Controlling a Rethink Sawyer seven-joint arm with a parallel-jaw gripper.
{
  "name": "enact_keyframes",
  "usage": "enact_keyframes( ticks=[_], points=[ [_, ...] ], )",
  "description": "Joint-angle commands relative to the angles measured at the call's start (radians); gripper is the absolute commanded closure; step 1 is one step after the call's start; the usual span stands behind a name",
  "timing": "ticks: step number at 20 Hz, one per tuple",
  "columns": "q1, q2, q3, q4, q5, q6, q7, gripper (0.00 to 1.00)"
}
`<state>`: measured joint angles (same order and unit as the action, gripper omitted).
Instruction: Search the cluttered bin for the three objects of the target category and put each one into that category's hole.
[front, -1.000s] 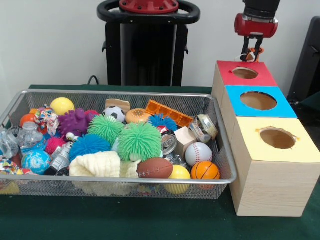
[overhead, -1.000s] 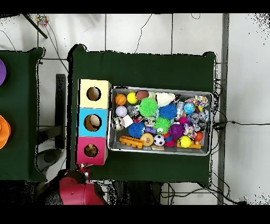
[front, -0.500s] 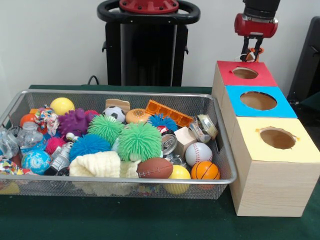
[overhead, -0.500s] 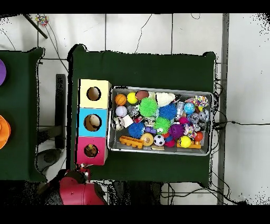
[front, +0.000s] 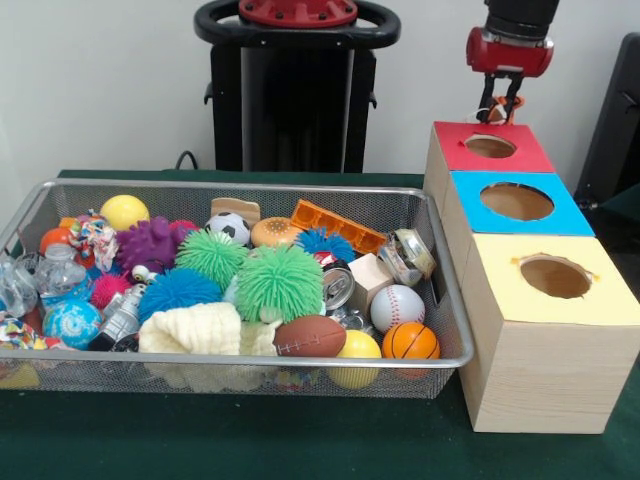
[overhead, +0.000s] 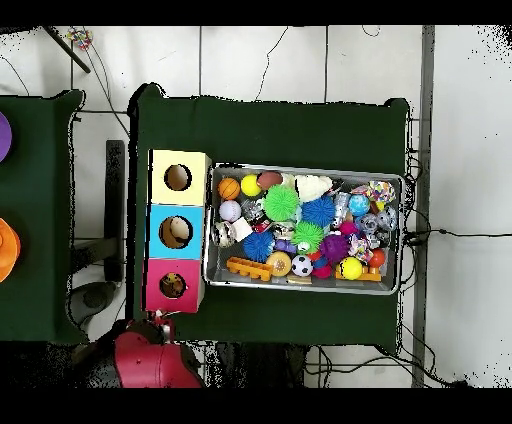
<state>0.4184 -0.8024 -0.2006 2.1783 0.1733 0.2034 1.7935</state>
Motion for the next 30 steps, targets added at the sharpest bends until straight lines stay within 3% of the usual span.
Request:
enact_keyframes(
  ticks=[1, 4, 15, 30],
  points=[
    [-0.043, 0.024, -0.018, -0.175, 0.068, 0.123, 0.206, 1.0],
    [-0.062, 0.014, -0.007, -0.185, 0.058, 0.2, 0.194, 1.0],
    [-0.132, -0.04, 0.045, -0.17, 0.042, 0.288, 0.163, 1.0],
    [-0.217, -0.063, 0.103, -0.213, 0.047, 0.434, 0.129, 1.0]
  ],
)
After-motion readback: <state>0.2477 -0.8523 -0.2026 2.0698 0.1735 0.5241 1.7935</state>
